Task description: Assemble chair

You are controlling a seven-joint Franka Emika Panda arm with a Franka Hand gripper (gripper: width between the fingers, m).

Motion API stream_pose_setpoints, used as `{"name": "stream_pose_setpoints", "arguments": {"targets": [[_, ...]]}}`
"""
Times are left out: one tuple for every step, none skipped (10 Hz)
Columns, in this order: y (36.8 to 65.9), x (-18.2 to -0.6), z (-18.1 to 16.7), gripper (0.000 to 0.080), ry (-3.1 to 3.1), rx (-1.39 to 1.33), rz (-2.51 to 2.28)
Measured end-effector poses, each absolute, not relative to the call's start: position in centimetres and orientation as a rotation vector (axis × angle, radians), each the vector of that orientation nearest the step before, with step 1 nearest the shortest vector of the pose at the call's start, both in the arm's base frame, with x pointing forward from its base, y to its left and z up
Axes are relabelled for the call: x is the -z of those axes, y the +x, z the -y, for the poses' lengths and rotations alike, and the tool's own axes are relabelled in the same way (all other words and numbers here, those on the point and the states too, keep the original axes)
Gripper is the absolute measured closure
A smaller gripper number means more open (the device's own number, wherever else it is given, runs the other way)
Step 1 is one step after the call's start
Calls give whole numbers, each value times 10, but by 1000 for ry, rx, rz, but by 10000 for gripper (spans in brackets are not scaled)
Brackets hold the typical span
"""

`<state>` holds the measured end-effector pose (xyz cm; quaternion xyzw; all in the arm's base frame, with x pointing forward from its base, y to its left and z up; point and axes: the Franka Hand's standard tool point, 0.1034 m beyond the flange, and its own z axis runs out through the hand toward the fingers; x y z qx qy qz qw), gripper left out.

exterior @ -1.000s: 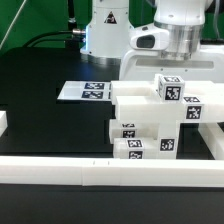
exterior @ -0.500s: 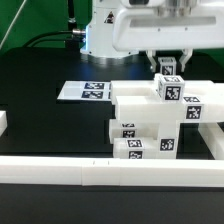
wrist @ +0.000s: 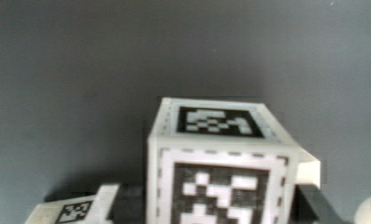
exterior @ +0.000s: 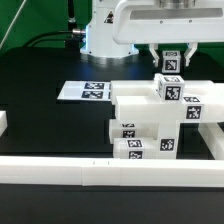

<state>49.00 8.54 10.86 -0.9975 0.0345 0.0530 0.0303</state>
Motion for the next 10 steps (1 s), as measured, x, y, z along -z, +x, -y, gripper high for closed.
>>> {"name": "stream_pose_setpoints", "arguments": {"targets": [[501,-115,-78,515,-3081,-152,1],[522,-130,-69,515,-3073,-142,49],[541,-141,-61,515,-3068,-116,101],[549,-146,-59,515,-3067,-107,107],[547,-143,-60,515,-3067,-113,107],[546,-143,-60,515,-3068,-115,107],[548,-141,-56,515,-3084,-106,162],[552,-139,-52,515,-3116,-84,236],[555,-139,-53,515,-3128,-53,269],[558,-138,-58,515,-3138,-12,308]]}}
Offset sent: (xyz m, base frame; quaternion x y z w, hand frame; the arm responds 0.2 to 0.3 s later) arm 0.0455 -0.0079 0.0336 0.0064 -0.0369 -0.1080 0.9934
